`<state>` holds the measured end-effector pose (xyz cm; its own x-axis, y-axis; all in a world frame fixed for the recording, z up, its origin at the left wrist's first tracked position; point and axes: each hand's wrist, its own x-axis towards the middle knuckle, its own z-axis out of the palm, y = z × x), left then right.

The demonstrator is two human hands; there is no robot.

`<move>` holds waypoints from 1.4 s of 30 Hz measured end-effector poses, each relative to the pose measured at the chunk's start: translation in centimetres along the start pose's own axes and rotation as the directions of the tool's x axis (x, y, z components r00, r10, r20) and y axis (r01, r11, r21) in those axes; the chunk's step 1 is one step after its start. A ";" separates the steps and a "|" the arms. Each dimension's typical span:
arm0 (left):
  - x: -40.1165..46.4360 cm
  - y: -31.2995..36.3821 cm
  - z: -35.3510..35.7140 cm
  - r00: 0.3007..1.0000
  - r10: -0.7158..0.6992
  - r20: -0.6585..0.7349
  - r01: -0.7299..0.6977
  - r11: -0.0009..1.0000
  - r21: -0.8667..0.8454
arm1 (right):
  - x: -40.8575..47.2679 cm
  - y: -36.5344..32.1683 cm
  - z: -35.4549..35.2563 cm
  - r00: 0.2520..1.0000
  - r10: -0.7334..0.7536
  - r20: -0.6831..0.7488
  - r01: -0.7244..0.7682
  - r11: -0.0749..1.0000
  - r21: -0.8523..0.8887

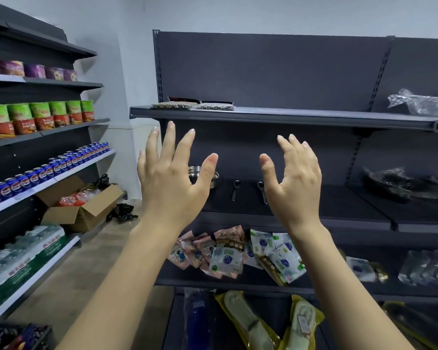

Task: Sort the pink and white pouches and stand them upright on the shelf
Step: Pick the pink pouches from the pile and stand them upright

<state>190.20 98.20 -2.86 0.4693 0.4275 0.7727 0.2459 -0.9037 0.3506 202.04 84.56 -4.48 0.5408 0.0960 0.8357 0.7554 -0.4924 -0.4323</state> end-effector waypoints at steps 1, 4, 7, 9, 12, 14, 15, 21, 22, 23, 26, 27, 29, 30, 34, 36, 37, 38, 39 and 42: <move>0.6 -0.4 0.8 1.000 0.001 -0.001 -0.001 1.000 0.000 | 0.3 0.4 1.0 1.000 -0.002 0.002 0.002 1.000 0.002; 2.2 -1.5 3.4 1.000 0.002 -0.001 -0.002 1.000 -0.019 | 1.2 1.4 3.8 1.000 -0.003 0.009 0.003 1.000 0.009; 4.0 -2.8 5.8 1.000 0.016 -0.006 -0.017 0.999 -0.043 | 2.5 2.1 6.6 1.000 -0.008 -0.009 0.008 1.000 0.011; 5.5 -3.6 7.4 0.998 0.039 -0.040 -0.042 0.996 -0.075 | 3.4 2.5 8.5 0.999 -0.016 -0.041 0.016 1.000 -0.001; 7.8 -4.9 9.6 0.990 0.068 -0.125 -0.084 0.988 -0.130 | 4.5 2.7 11.4 0.996 -0.029 -0.090 0.026 0.999 -0.030; 9.2 -5.8 11.1 0.987 0.082 -0.137 -0.101 0.985 -0.138 | 5.4 2.7 13.5 0.993 -0.044 -0.107 0.039 0.998 -0.045; 9.7 -6.4 11.9 0.986 0.091 -0.140 -0.110 0.985 -0.135 | 5.9 2.6 14.6 0.992 -0.049 -0.119 0.044 0.998 -0.048; 14.0 -9.4 15.2 0.969 0.151 -0.193 -0.176 0.977 -0.118 | 9.4 1.6 19.6 0.957 -0.100 -0.270 0.087 0.994 -0.061; 14.8 -9.7 15.5 0.966 0.157 -0.207 -0.184 0.976 -0.118 | 10.0 1.4 20.2 0.951 -0.109 -0.289 0.094 0.993 -0.068; 15.6 -9.8 15.8 0.961 0.165 -0.222 -0.194 0.974 -0.115 | 10.6 1.2 20.7 0.946 -0.115 -0.304 0.098 0.993 -0.073; 17.6 -10.3 16.6 0.947 0.200 -0.252 -0.231 0.968 -0.098 | 12.1 0.8 22.1 0.935 -0.139 -0.325 0.115 0.989 -0.092; 18.0 -10.5 16.9 0.945 0.201 -0.259 -0.233 0.967 -0.101 | 12.4 0.7 22.4 0.932 -0.154 -0.328 0.128 0.987 -0.102; 18.6 -10.8 17.4 0.942 0.188 -0.278 -0.227 0.967 -0.117 | 12.8 0.7 23.1 0.928 -0.174 -0.329 0.148 0.984 -0.102; 18.7 -10.9 17.7 0.940 0.184 -0.287 -0.228 0.965 -0.130 | 12.9 0.7 23.4 0.928 -0.174 -0.328 0.155 0.984 -0.084; 18.2 -11.2 17.9 0.919 0.170 -0.357 -0.275 0.923 -0.269 | 12.5 1.0 23.6 0.938 -0.173 -0.300 0.215 0.970 0.113; 17.5 -11.2 17.6 0.931 0.103 -0.350 -0.250 0.879 -0.407 | 11.7 1.2 23.4 0.941 -0.182 -0.284 0.244 0.949 0.202; 17.1 -11.2 17.5 0.939 0.073 -0.335 -0.230 0.858 -0.460 | 11.3 1.3 23.3 0.944 -0.185 -0.273 0.252 0.939 0.234; 16.5 -11.1 17.5 0.948 0.046 -0.315 -0.208 0.839 -0.503 | 10.9 1.4 23.1 0.947 -0.187 -0.262 0.257 0.930 0.263; 15.8 -11.2 17.4 0.957 0.019 -0.288 -0.180 0.820 -0.543 | 10.3 1.5 23.0 0.950 -0.183 -0.253 0.255 0.922 0.291; 13.1 -11.6 18.2 0.974 -0.054 -0.219 -0.098 0.772 -0.627 | 7.4 2.3 22.9 0.956 -0.172 -0.235 0.251 0.898 0.360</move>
<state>208.91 114.76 -6.47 0.2580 0.4598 0.8497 -0.3883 -0.7560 0.5270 216.31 103.93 -7.04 0.3000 -0.0270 0.9536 0.9476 -0.1065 -0.3011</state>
